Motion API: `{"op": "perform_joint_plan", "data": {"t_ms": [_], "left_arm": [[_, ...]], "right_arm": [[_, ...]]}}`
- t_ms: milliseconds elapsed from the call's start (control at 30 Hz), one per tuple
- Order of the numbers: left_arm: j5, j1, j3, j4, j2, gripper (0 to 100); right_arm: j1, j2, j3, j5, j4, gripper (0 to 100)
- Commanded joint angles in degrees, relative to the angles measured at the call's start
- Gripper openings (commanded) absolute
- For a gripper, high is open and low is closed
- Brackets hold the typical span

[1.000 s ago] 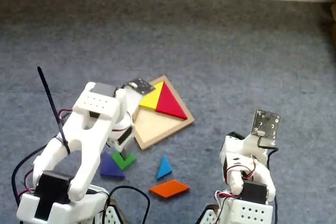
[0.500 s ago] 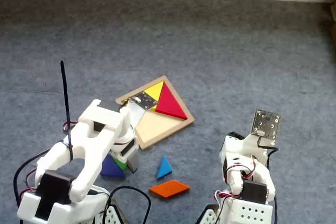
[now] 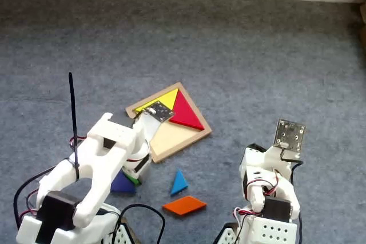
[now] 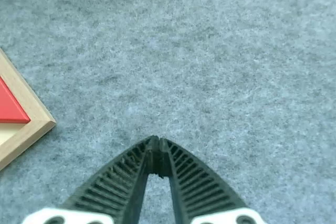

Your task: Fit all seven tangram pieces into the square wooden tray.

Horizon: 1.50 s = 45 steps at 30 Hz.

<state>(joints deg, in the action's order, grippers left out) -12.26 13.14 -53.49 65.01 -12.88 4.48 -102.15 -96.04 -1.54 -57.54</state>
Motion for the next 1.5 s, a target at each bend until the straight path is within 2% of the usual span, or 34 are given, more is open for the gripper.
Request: {"op": "perform_joint_plan", "data": {"t_ms": [0,100,367,633,733,833,1067,1167,1300,1467], "left_arm": [[2.5,1.3,3.6,-1.2,-0.5,7],[2.9,1.3,5.8,-0.8,-0.5,7],[2.8,1.3,17.0,8.5,-0.5,7],[3.8,1.3,23.3,8.3,0.1,7],[7.8,1.3,22.6,3.3,0.2,7],[9.0,1.3,21.3,-0.6,0.2,8],[8.6,-0.5,21.0,5.9,0.1,27],[7.6,-1.6,18.7,6.1,0.2,27],[1.8,-1.6,13.2,5.4,0.2,27],[1.2,-4.2,8.1,-4.6,0.2,27]], "right_arm": [[0.7,-1.2,-6.4,-0.1,-0.2,1.2],[0.7,-1.2,-6.4,-0.1,-0.2,1.2],[0.7,-1.2,-6.4,-0.1,-0.2,1.2],[0.7,-1.2,-6.4,-0.1,-0.2,1.2],[0.7,-1.3,-6.4,-0.1,-0.2,1.2],[0.7,-1.3,-6.4,-0.1,-0.2,1.2],[0.8,-1.3,-6.4,-0.1,-0.2,1.2],[1.4,-1.4,-6.4,-0.1,-0.2,1.2],[3.2,-1.7,-6.4,-0.1,0.0,1.2],[3.2,-1.7,-6.4,-0.1,0.0,1.2]]}}
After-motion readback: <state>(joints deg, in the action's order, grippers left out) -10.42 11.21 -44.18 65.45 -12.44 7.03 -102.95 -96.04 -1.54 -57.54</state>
